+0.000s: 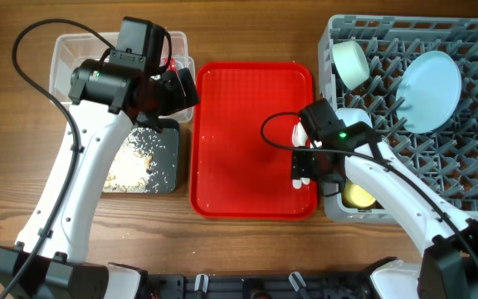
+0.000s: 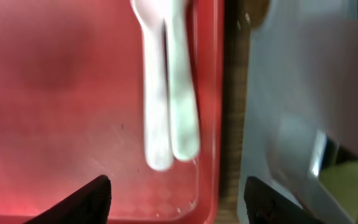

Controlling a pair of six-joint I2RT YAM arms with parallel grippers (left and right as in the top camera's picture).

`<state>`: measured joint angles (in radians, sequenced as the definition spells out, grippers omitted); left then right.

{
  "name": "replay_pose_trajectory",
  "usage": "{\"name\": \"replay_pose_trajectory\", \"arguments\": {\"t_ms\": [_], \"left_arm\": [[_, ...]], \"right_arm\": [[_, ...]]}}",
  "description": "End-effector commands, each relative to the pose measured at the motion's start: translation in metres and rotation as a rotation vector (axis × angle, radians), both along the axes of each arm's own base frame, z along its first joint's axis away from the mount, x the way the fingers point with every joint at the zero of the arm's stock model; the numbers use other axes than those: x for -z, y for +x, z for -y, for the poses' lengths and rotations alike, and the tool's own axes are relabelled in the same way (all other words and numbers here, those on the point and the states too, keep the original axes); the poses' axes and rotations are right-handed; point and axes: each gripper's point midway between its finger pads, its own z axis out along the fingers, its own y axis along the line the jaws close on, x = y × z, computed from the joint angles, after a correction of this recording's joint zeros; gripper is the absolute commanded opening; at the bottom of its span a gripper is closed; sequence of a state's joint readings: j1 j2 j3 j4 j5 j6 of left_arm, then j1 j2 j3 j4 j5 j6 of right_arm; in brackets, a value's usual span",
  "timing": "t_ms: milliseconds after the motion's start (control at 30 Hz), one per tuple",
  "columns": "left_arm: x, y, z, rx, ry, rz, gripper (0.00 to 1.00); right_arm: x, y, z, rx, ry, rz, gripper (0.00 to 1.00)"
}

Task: Sort waste into correct bins and load items into the dishwasher rack
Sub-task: 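Move right gripper to the white spoon and fork on red tray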

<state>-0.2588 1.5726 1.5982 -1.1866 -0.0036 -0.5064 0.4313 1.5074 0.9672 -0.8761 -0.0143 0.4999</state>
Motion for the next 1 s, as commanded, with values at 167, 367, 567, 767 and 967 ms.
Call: {"name": "replay_pose_trajectory", "arguments": {"t_ms": [167,367,567,767,967], "left_arm": [[-0.006,0.002,-0.004,-0.007,0.012,0.021,1.00],[-0.006,0.002,-0.004,-0.007,0.012,0.021,1.00],[-0.006,0.002,-0.004,-0.007,0.012,0.021,1.00],[-0.006,0.002,-0.004,-0.007,0.012,0.021,1.00],[-0.006,0.002,-0.004,-0.007,0.012,0.021,1.00]], "right_arm": [[-0.006,0.036,-0.017,-0.055,0.055,0.148,0.63],[0.008,0.052,-0.013,-0.080,-0.002,0.180,0.61],[0.038,0.057,-0.013,-0.088,-0.037,0.137,0.60],[0.052,0.057,-0.013,-0.088,-0.048,0.110,0.57],[0.066,0.054,-0.011,-0.085,-0.062,0.073,0.50]]}}
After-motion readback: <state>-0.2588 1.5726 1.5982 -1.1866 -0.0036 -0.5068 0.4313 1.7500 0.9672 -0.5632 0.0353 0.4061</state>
